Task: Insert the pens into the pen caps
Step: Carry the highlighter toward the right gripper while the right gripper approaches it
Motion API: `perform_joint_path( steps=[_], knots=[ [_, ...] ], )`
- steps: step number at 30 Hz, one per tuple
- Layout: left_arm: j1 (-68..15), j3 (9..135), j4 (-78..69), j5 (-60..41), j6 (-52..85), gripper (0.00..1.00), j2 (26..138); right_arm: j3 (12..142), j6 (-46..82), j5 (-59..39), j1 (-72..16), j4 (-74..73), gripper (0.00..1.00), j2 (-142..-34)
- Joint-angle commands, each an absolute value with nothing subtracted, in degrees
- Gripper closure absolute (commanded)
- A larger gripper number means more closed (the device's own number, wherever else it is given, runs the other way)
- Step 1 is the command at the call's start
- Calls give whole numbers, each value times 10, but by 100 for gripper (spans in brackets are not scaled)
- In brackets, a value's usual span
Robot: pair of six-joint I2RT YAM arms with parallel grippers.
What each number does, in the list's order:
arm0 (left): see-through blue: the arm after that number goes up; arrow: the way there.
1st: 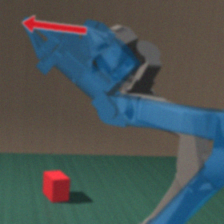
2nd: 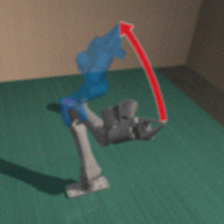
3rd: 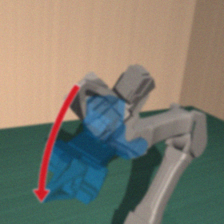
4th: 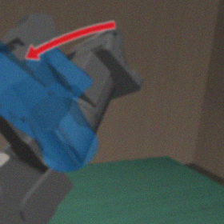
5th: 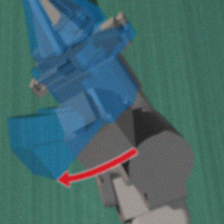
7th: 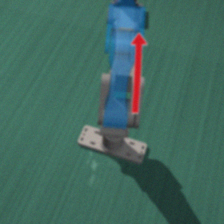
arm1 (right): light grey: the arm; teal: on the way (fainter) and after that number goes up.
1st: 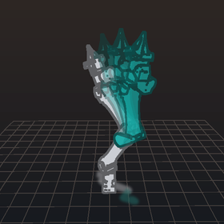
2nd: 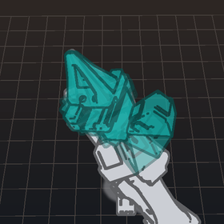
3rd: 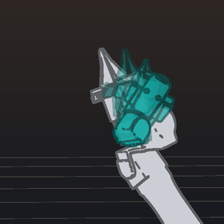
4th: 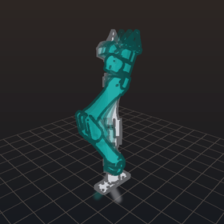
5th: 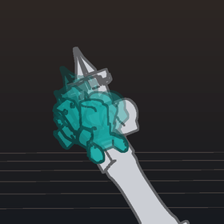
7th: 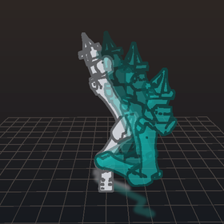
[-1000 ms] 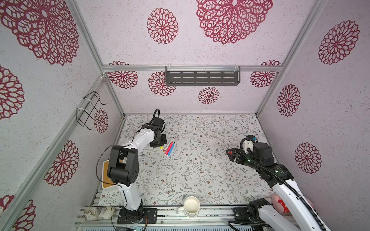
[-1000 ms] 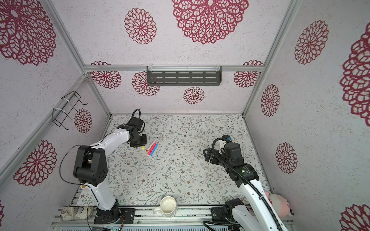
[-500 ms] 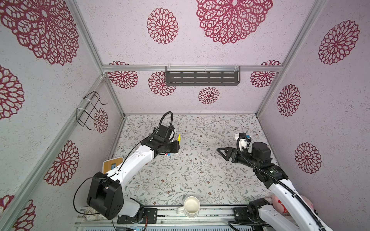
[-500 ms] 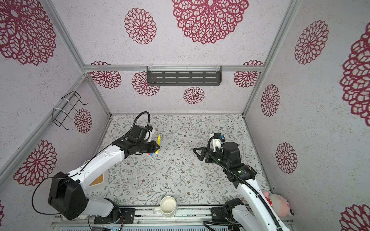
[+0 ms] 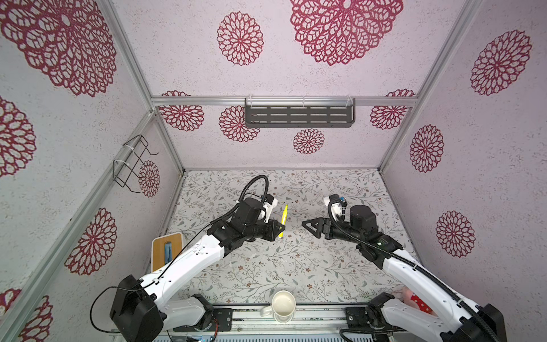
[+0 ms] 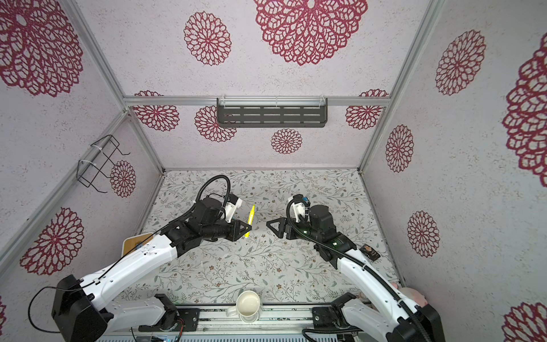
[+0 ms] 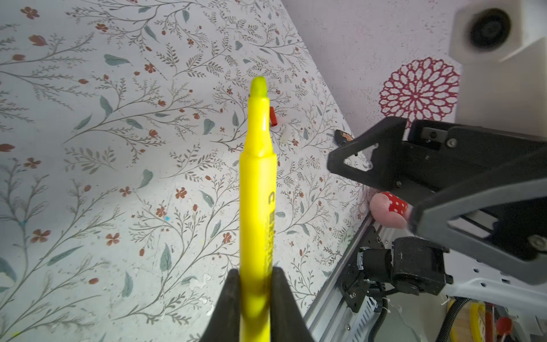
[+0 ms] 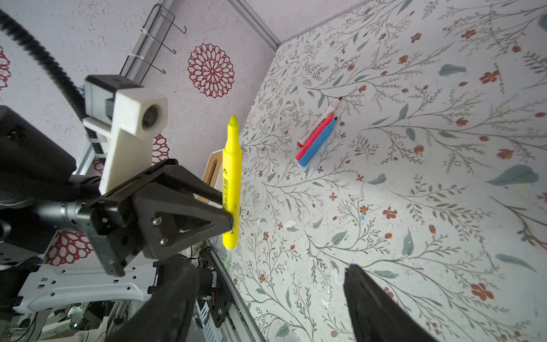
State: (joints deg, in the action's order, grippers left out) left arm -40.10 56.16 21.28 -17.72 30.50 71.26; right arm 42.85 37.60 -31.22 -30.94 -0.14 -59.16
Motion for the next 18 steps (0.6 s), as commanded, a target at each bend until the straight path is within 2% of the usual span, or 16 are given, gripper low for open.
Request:
perform_joint_path(
  steps=[1, 18],
  knots=[
    [-414, 554, 176, -183, 313, 87, 699, 457, 388, -302, -328, -54, 20, -609],
    [-441, 542, 161, -179, 318, 88, 686, 495, 413, -298, -381, -121, 38, -696]
  ],
)
